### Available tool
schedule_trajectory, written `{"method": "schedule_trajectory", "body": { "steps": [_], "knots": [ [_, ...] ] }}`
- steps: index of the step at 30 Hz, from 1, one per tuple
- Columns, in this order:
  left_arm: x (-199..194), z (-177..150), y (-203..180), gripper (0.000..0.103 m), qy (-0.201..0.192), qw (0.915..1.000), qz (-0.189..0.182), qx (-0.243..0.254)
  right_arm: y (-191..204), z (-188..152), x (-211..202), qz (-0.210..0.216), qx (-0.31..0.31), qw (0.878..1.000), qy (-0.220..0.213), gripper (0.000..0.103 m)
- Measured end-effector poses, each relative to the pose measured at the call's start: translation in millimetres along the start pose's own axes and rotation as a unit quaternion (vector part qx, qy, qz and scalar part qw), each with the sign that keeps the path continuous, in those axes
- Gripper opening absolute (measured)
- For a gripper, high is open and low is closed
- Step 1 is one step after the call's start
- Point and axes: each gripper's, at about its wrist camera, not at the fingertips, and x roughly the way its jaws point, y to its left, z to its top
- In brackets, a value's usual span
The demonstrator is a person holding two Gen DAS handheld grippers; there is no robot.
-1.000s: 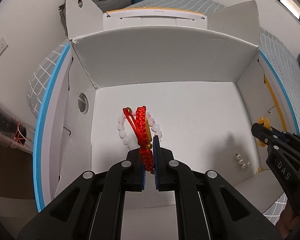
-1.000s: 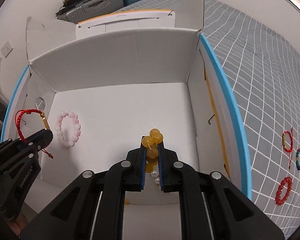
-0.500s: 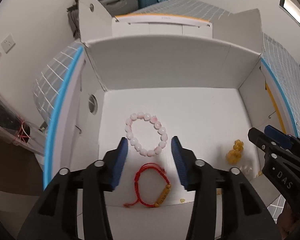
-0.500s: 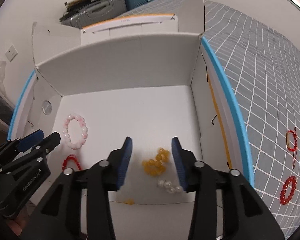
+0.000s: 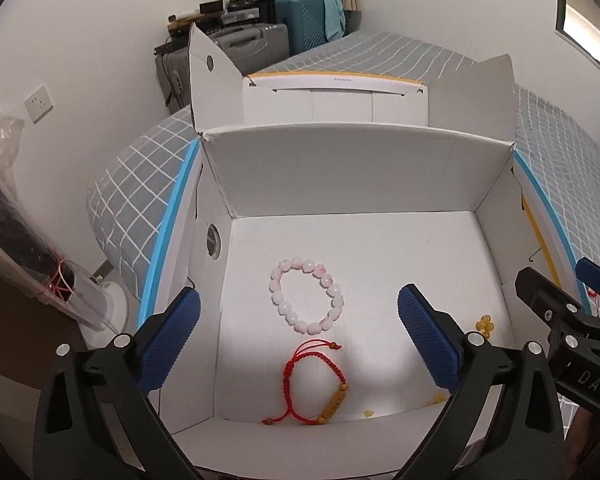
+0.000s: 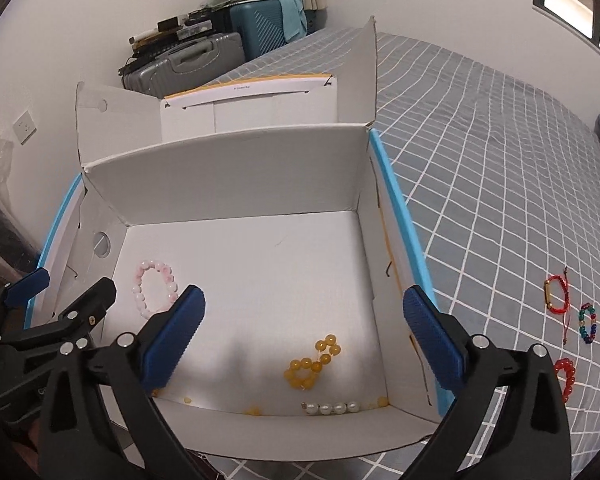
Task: Organize jewelry
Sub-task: 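Move both tools back toward the red and wooden bead bracelets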
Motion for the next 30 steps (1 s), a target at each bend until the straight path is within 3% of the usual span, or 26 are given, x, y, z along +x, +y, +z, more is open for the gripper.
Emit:
{"method": "schedule_trajectory", "body": {
  "steps": [4, 14, 22, 30],
  "knots": [
    [-5.0, -1.8, -3.6, 0.097, -0.008, 0.9999, 0.003, 0.006, -6.9, -3.5, -17.8, -0.011, 0.007, 1.000, -0.020, 0.095],
    [-25.4, -4.3, -43.9, 0.097, -0.022, 0.9983, -0.046, 0.028, -68.9, -25.4, -70.9, -0.050, 0.049, 0.996, -0.052, 0.095],
    [-46.4, -12.5, -116.5, 0.097, -0.038, 0.9919, -0.093, 0.078, -145.3, -66.7, -112.3, -0.115, 0.106, 0.986, -0.062, 0.095],
    [-70.5, -28.8, -210.7, 0.097, -0.050, 0.9772, -0.154, 0.138, -230.1, -124.2, -137.5, -0.169, 0.172, 0.969, -0.052, 0.095]
  ]
}}
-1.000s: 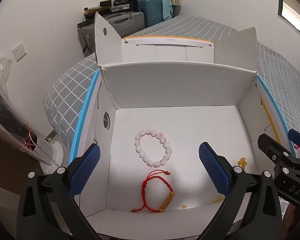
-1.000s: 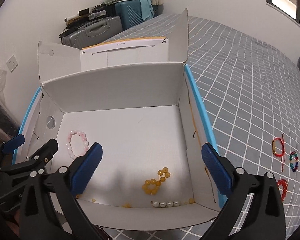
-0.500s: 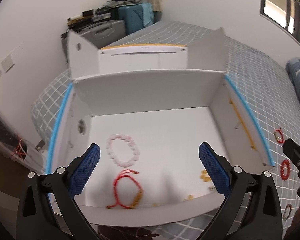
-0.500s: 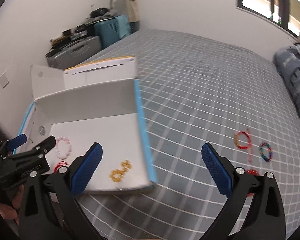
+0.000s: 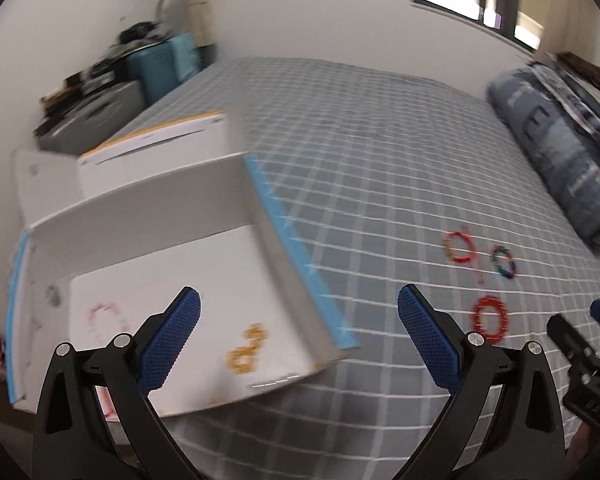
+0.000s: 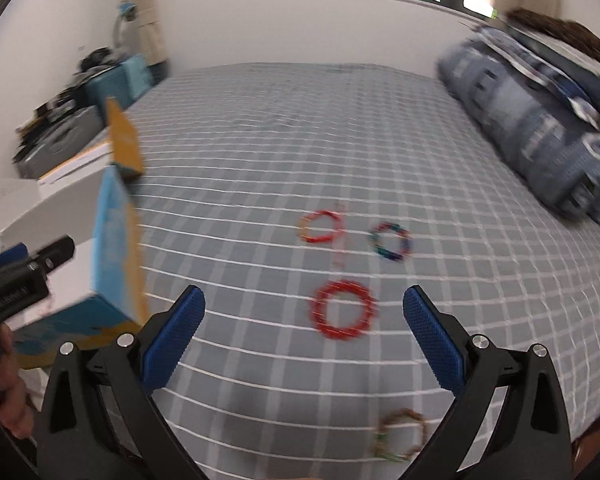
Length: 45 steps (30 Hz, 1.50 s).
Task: Organize jewelry
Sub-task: 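Move both tools back toward the red and wooden bead bracelets, then grasp the red bead bracelet with left tool while right tool grasps wooden bead bracelet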
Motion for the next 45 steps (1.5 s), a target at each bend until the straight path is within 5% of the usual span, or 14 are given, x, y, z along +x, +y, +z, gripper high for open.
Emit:
{"method": "schedule_trajectory", "body": {
  "steps": [10, 17, 30, 35, 41, 45],
  "knots": [
    [42.4, -11.8, -114.5, 0.097, 0.030, 0.9950, -0.066, 0.068, -85.3, -56.0, 17.4, -0.049, 0.050, 0.997, 0.030, 0.095],
    [90.8, -37.4, -165.7, 0.097, 0.049, 0.9884, -0.087, 0.114, -104.2, -102.4, 31.2, -0.045, 0.060, 0.996, 0.057, 0.095],
    [163.1, -61.2, -186.2, 0.096, 0.079, 0.9862, -0.084, 0.119, -109.5, -141.9, 51.9, -0.032, 0.063, 0.994, 0.084, 0.095],
    [164.5, -61.3, -186.5, 0.095, 0.075, 0.9866, -0.081, 0.121, -109.7, -146.4, 54.8, -0.037, 0.058, 0.994, 0.083, 0.085],
    [160.6, -65.2, -185.9, 0.078, 0.068, 0.9871, -0.073, 0.125, -110.8, -147.1, 54.8, -0.044, 0.051, 0.995, 0.080, 0.066],
    [155.6, -66.1, -189.1, 0.056, 0.068, 0.9854, -0.084, 0.132, -110.8, -147.0, 53.0, -0.052, 0.046, 0.994, 0.079, 0.052]
  ]
}}
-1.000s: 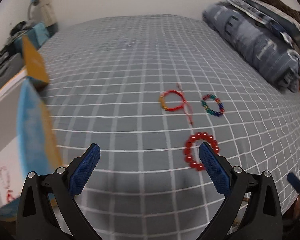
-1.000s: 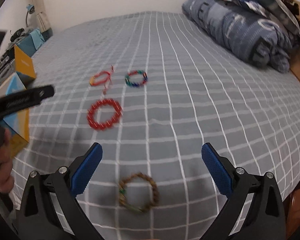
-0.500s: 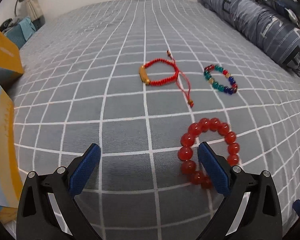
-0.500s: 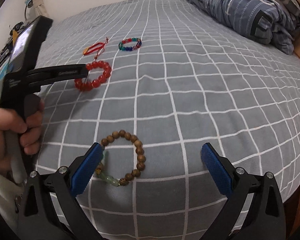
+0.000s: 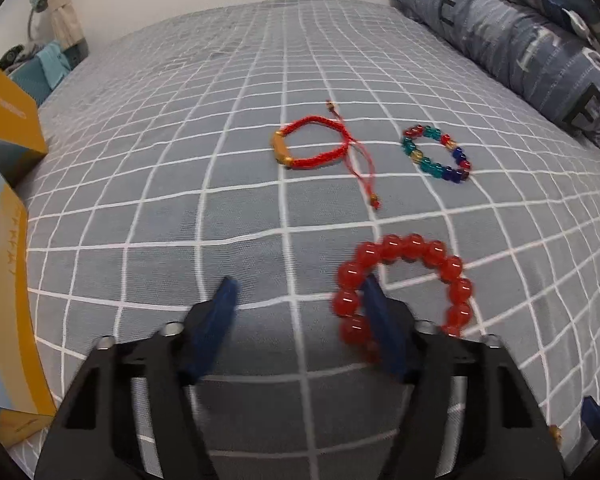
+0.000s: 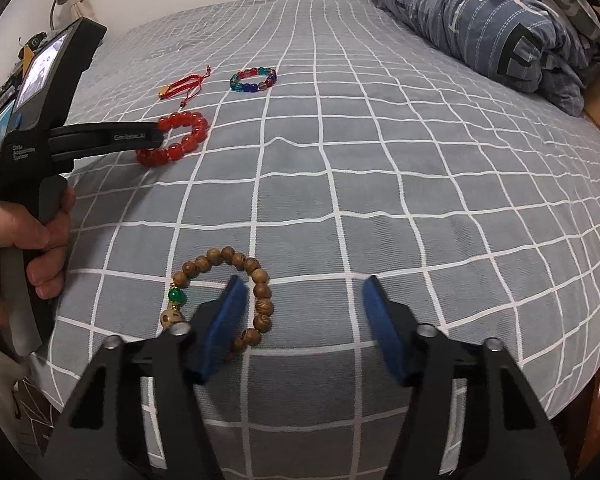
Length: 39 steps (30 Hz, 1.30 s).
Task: Organize jewelry
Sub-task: 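Grasp the red bead bracelet with left tool while right tool grasps wooden bead bracelet, then lift and carry the red and wooden bead bracelets with both tools over the box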
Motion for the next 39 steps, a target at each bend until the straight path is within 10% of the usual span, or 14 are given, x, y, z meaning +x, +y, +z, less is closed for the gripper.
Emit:
{"method": "schedule_trajectory", "body": {
  "steps": [11, 39],
  "knots": [
    [-6.3, -0.6, -1.4, 0.015, 0.010, 0.9998, -0.017, 0.002, 3.7, -0.6, -6.6, -0.027, -0.015, 1.000, -0.003, 0.009],
    [-38.3, 3.8, 5.5, 0.013, 0.008, 0.9991, -0.039, -0.017, 10.7, 11.0, -37.4, -0.004, -0.002, 0.999, -0.032, 0.007]
  ]
}}
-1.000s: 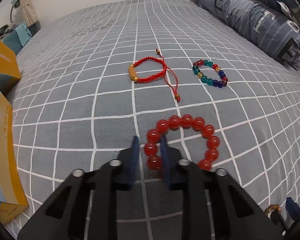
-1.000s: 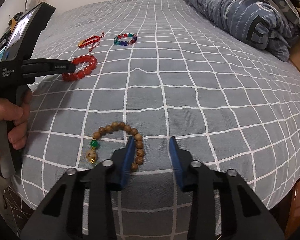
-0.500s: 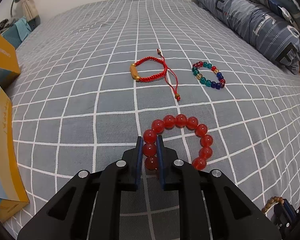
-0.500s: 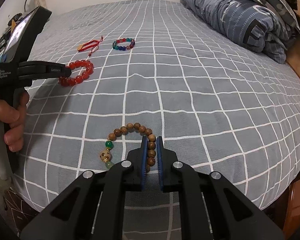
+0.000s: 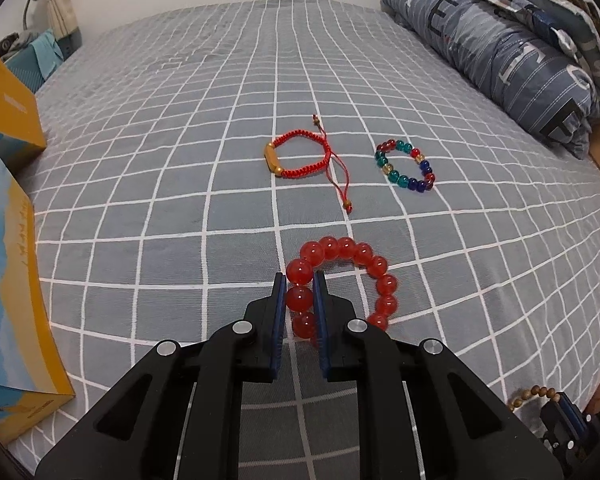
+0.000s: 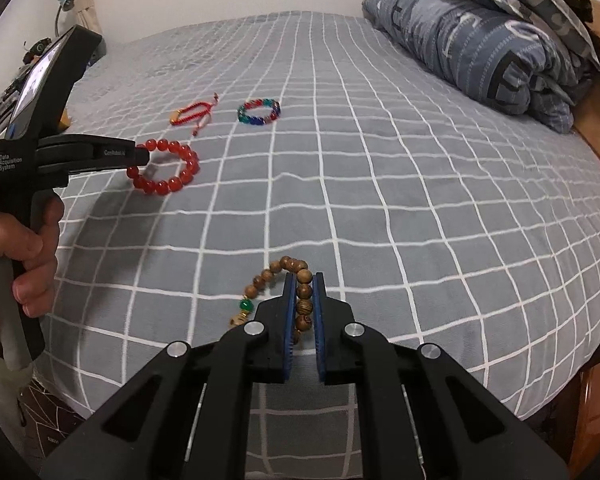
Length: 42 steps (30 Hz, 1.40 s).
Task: Organize jewelry
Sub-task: 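Lift and carry the red and wooden bead bracelets with both tools over the box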
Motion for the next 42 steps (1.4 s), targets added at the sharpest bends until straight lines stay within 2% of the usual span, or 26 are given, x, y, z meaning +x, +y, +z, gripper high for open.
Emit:
{"method": "schedule_trajectory", "body": {
  "steps": [14, 28, 36, 42],
  "knots": [
    [-44.8, 7.4, 17.1, 0.013, -0.026, 0.9996, -0.013, -0.007, 19.6, 19.5, -23.7, 0.014, -0.008, 0.999, -0.032, 0.007],
    [-97.5, 11.7, 45.1, 0.013, -0.058, 0.9982, -0.008, -0.015, 38.5, 53.2, -34.9, 0.036, -0.013, 0.998, -0.050, 0.007],
    [-130.0, 16.0, 74.2, 0.013, -0.082, 0.9961, 0.012, -0.029, 60.9, 79.4, -41.8, 0.059, -0.020, 0.996, -0.063, 0.007],
    [-162.7, 17.2, 105.5, 0.013, -0.103, 0.9931, 0.031, -0.046, 96.0, 107.3, -48.4, 0.078, -0.046, 0.992, -0.086, 0.007]
  ]
}}
